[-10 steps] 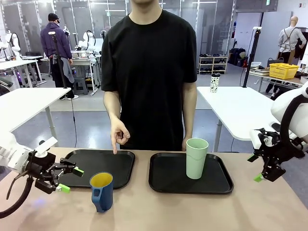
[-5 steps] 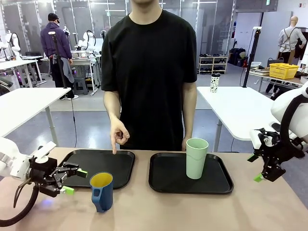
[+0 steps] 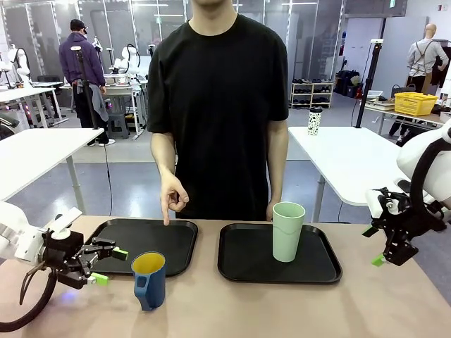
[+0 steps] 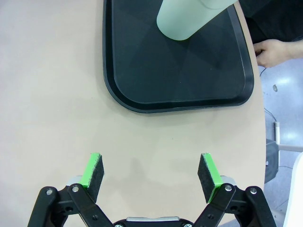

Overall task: Sort and store the cups by type.
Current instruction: Pick up the Handle plastic cup and place it into the empty Flat Tray.

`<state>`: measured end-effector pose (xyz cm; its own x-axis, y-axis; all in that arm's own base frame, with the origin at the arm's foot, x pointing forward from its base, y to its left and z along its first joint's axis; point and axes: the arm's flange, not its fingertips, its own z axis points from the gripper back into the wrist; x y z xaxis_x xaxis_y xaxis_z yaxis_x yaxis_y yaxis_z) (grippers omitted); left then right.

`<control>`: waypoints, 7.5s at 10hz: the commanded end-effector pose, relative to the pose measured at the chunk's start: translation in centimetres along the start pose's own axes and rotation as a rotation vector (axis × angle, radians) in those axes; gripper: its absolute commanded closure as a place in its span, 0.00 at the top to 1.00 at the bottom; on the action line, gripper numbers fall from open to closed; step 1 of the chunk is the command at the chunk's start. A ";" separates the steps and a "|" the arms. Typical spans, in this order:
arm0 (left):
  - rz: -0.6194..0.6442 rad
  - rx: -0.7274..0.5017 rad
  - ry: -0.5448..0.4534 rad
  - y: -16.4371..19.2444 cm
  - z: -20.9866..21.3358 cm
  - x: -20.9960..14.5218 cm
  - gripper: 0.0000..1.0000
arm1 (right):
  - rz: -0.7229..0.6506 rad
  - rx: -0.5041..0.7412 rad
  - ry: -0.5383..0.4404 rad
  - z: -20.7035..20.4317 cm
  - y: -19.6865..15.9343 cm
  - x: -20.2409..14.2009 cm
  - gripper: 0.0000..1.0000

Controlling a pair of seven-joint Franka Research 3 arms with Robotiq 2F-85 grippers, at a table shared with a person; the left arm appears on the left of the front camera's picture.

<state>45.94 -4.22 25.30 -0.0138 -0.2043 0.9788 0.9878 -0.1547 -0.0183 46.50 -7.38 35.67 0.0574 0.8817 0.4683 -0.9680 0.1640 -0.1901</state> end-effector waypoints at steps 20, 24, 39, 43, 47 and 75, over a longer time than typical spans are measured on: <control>-0.028 0.089 0.028 -0.2 -8.9 -2.7 1.00 | -0.015 -0.003 -0.019 -0.1 -0.4 0.1 1.00; -0.033 0.081 0.009 -0.4 -10.2 -2.9 1.00 | -0.015 -0.003 -0.019 -0.1 -0.4 0.1 1.00; -0.062 -0.002 -0.089 -1.9 -10.4 -2.4 0.22 | -0.015 -0.003 -0.019 -0.1 -0.4 0.1 1.00; -0.059 0.013 -0.180 -1.5 -5.3 4.0 0.22 | -0.015 -0.003 -0.019 -0.1 -0.4 0.1 1.00; -0.042 0.025 -0.173 0.3 -3.6 6.2 0.22 | -0.015 -0.003 -0.019 -0.1 -0.4 0.1 1.00; 0.015 0.033 -0.163 17.1 -3.8 -0.2 0.76 | -0.015 -0.003 -0.019 -0.1 -0.4 0.1 1.00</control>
<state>61.43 -10.30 24.56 0.0409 -0.0620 0.9972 0.9942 -0.0969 -0.0468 46.51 -7.39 35.68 0.0575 0.8817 0.4683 -0.9679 0.1642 -0.1903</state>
